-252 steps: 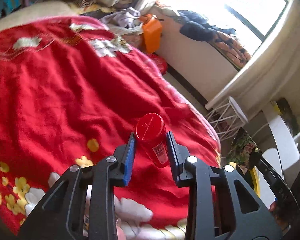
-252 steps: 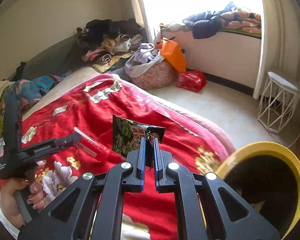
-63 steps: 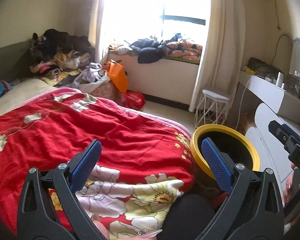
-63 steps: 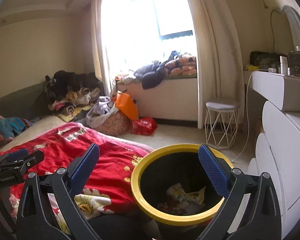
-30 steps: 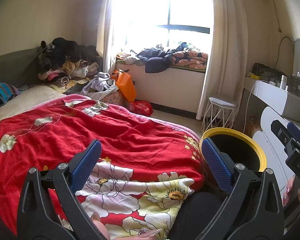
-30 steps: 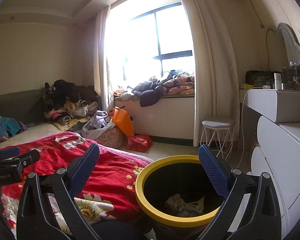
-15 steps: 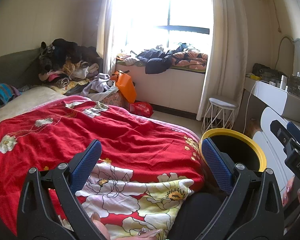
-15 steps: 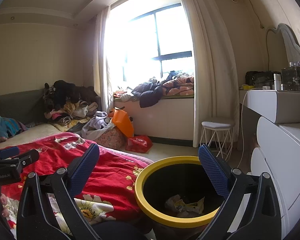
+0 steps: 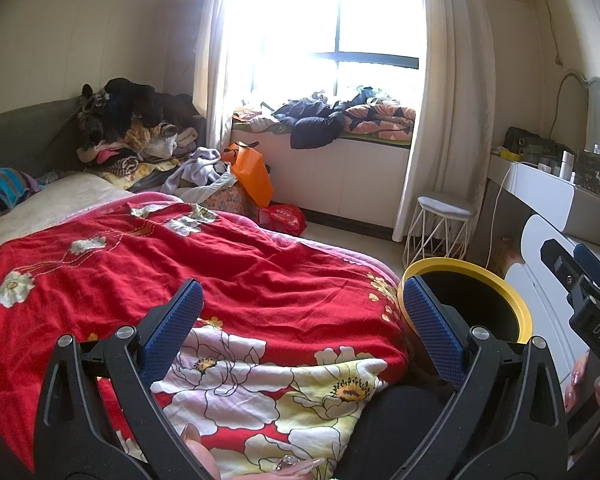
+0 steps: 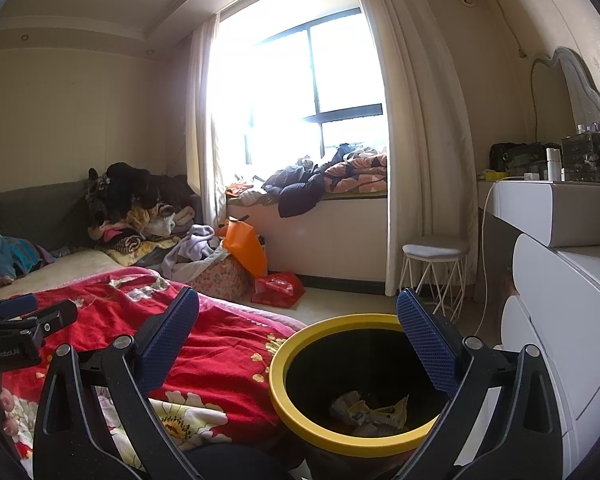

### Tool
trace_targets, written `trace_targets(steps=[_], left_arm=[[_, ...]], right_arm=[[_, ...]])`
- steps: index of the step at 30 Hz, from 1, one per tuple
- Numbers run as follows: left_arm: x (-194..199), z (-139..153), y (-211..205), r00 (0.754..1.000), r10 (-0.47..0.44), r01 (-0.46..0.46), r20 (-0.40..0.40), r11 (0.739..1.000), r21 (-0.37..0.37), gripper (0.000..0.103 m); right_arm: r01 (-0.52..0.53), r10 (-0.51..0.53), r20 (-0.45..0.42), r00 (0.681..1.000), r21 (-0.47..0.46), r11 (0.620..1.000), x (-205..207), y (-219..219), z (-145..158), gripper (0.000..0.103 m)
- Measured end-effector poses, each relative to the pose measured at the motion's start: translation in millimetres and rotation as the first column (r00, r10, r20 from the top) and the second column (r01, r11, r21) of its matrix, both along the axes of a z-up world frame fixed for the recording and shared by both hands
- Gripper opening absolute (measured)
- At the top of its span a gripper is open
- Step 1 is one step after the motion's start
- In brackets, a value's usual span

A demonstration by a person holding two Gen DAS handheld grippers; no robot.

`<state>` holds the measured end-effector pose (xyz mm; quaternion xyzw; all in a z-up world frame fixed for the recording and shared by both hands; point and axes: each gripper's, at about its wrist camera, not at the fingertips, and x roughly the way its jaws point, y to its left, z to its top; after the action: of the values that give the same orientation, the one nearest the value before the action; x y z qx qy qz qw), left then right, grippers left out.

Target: Collect trash

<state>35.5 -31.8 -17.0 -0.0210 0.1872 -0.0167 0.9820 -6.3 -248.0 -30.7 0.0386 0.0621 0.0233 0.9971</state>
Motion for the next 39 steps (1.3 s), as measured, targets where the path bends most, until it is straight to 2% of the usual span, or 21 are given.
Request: trace_targets(steps=[25, 33, 36, 39], left_arm=[[0, 0, -1, 1.000, -0.001, 0.001, -0.001, 1.000, 0.000, 0.092], [3, 0, -2, 0.999, 0.005, -0.005, -0.036, 1.000, 0.000, 0.092], [2, 0, 3, 0.998, 0.025, -0.025, -0.057, 1.000, -0.002, 0.092], [1, 2, 26, 0.994, 0.059, -0.065, -0.095, 0.996, -0.058, 0.092]], right_arm=[[0.000, 0.000, 0.000, 1.000, 0.004, 1.000, 0, -1, -1, 0.097], [0.001, -0.001, 0.004, 1.000, 0.005, 1.000, -1, -1, 1, 0.097], [-0.036, 0.036, 0.002, 0.999, 0.000, 0.999, 2, 2, 6, 0.097], [-0.134, 0.134, -0.038, 0.990, 0.000, 0.991, 19, 21, 21, 0.097]])
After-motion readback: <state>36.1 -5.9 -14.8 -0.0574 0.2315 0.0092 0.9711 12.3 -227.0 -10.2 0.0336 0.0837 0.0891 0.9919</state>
